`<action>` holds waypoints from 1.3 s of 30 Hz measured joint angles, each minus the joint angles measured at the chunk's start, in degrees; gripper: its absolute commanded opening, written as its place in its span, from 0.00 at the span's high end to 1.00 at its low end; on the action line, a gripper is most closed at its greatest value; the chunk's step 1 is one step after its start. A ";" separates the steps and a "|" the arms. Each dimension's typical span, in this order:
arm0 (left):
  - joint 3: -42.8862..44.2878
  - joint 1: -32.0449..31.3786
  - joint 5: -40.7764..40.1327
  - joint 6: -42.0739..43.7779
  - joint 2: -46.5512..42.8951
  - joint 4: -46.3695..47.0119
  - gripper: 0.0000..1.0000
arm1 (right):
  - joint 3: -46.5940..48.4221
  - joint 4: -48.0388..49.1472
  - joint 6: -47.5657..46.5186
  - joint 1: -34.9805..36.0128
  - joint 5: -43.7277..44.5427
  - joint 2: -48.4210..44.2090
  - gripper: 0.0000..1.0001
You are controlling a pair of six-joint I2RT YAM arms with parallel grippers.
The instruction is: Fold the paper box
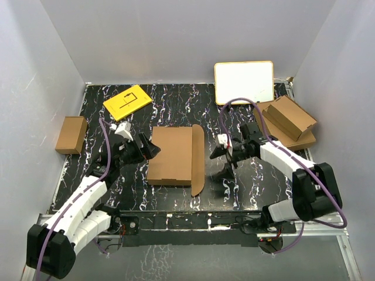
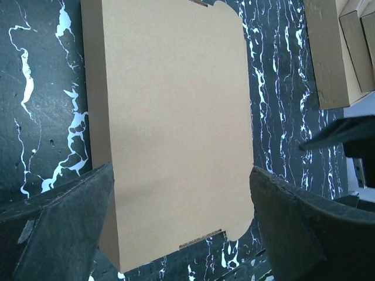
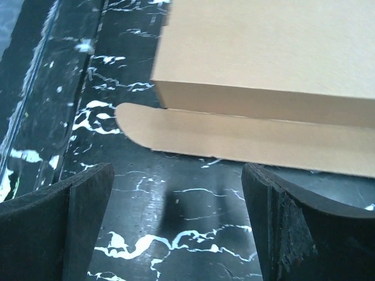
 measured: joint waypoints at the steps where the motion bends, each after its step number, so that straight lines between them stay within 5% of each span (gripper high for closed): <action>1: -0.55 0.00 0.00 -0.22 -0.15 0.48 0.03 | -1.18 -0.63 -2.27 0.00 -0.74 -1.07 0.01; 7: -1.51 0.00 1.14 -1.25 1.84 1.99 0.03 | -7.69 -2.75 -19.06 1.51 -1.18 -4.26 0.03; 12: -1.51 0.00 2.16 -1.25 5.25 2.12 0.03 | -9.70 0.35 -22.91 9.51 3.54 -5.62 0.12; 27: -2.58 0.04 1.88 -2.56 7.21 2.69 0.06 | -13.88 12.72 -22.38 26.77 17.92 -5.60 0.31; 39: -3.67 0.04 1.70 -2.95 7.43 4.07 0.08 | -16.06 20.68 -19.41 29.97 24.79 -5.49 0.43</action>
